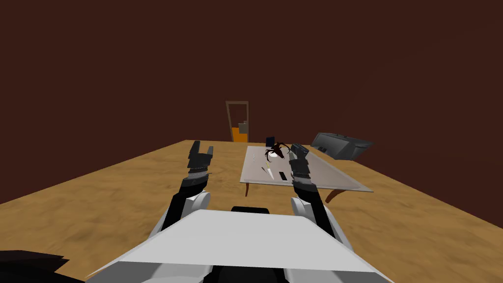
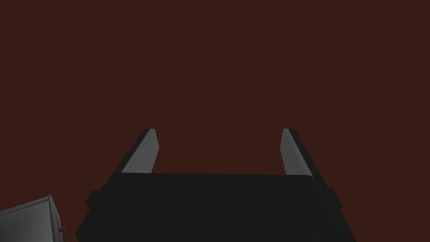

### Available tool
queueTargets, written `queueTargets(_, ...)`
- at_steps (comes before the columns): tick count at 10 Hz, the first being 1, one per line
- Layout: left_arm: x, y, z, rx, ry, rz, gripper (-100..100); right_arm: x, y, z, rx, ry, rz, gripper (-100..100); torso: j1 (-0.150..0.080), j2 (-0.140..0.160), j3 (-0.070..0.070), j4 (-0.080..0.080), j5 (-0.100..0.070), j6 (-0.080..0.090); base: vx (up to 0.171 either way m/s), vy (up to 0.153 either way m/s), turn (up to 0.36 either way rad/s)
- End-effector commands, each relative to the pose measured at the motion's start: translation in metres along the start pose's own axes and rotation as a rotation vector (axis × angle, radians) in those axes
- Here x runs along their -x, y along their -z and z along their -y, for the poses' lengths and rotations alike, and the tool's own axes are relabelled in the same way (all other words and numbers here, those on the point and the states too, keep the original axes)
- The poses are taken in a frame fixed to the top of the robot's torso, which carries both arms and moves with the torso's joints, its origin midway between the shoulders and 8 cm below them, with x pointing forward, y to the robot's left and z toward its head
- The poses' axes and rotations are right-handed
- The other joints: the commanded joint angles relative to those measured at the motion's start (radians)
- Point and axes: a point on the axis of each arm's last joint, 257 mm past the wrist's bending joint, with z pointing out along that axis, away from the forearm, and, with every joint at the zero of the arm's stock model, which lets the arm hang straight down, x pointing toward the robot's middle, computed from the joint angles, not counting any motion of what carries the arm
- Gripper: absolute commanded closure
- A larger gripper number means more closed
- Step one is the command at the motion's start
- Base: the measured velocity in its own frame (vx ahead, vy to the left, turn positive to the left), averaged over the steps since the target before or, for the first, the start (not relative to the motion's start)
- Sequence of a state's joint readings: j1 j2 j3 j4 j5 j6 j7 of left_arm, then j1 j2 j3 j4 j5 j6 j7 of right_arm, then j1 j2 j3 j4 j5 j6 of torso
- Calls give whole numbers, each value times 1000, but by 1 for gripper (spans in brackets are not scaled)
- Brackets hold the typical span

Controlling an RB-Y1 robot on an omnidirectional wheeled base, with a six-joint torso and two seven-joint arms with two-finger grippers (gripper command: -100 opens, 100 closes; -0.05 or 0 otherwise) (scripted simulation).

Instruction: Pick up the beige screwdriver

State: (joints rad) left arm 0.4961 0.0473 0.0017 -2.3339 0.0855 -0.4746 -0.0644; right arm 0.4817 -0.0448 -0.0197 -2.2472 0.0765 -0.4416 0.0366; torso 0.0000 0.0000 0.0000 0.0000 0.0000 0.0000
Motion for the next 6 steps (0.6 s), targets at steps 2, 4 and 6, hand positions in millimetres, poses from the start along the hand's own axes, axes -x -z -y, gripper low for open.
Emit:
queueTargets(2, 0, 0, 0, 0, 0, 0, 0, 1, 4, 14, -23, 48, -29, -100, 0, 0, 0, 0, 0, -1, -12, 8, 247)
queueTargets(4, 0, 0, 0, 0, 0, 0, 0, 4, 10, 31, -55, 99, -57, -100, 0, 1, 0, 0, 0, -1, -13, 9, 272)
queueTargets(6, 0, 0, 0, 0, 0, 0, 0, 9, 20, 54, -103, 166, -92, -100, 0, 1, 0, 0, 0, 0, -10, 15, 308)
